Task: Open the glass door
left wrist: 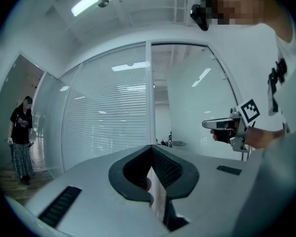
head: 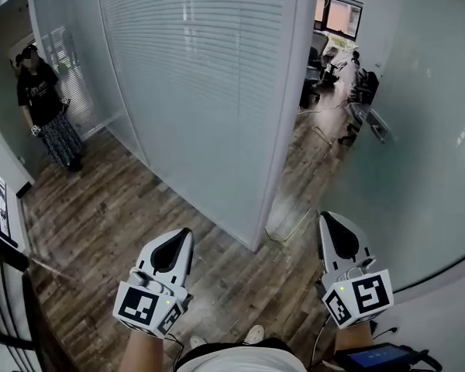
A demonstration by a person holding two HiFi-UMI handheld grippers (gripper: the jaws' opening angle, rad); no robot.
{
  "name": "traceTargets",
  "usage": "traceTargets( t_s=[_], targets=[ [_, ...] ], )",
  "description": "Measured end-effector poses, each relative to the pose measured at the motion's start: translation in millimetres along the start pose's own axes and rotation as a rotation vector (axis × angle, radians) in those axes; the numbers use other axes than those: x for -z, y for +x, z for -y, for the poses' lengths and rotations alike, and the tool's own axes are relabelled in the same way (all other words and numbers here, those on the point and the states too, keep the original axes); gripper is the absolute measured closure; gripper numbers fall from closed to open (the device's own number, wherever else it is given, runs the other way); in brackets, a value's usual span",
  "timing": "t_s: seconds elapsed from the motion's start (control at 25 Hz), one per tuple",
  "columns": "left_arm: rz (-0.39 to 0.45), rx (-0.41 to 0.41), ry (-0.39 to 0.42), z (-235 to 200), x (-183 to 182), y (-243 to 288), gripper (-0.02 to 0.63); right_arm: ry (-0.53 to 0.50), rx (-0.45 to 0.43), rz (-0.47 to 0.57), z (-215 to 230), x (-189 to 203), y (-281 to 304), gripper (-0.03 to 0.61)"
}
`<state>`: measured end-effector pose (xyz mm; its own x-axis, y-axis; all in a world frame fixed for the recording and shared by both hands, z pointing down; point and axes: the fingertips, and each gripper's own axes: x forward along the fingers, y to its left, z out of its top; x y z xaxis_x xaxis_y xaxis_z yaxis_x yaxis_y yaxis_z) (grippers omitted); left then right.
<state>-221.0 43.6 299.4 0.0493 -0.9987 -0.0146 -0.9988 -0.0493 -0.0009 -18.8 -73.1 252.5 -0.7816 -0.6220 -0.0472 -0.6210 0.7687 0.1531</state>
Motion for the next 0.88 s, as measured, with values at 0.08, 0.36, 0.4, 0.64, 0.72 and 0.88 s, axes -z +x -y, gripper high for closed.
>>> traceTargets(
  t_s=[0.08, 0.36, 0.4, 0.64, 0.72, 0.88],
  targets=[
    [0.007, -0.022, 0.0, -14.6, -3.0, -12.9, 0.615, 0.0, -0.01, 0.006, -13.8, -4.3, 6.4, 0.577],
    [0.027, -0.067, -0.005, -41.5, -2.9, -42.9, 0.615, 0.004, -0.039, -0.004, -45.5, -1.0, 15.7, 0.577],
    [0.026, -0.068, -0.008, -43.5, -2.9, -43.7, 0.615, 0.002, -0.039, -0.009, -47.0, -1.3, 16.7, 0.577],
    [0.036, -0.059, -0.017, -44.0, -2.5, -42.0, 0.615, -0.01, -0.027, -0.024, -46.7, -0.6, 17.8, 0.577],
    [0.038, -0.058, -0.02, -45.2, -1.7, -45.4, 0.615, -0.018, -0.025, -0.026, -50.5, -1.2, 17.0, 0.577],
    [0.042, -0.054, -0.024, -51.2, 0.5, -56.1, 0.615, -0.029, -0.022, -0.028, -63.1, -2.5, 16.6, 0.577]
  ],
)
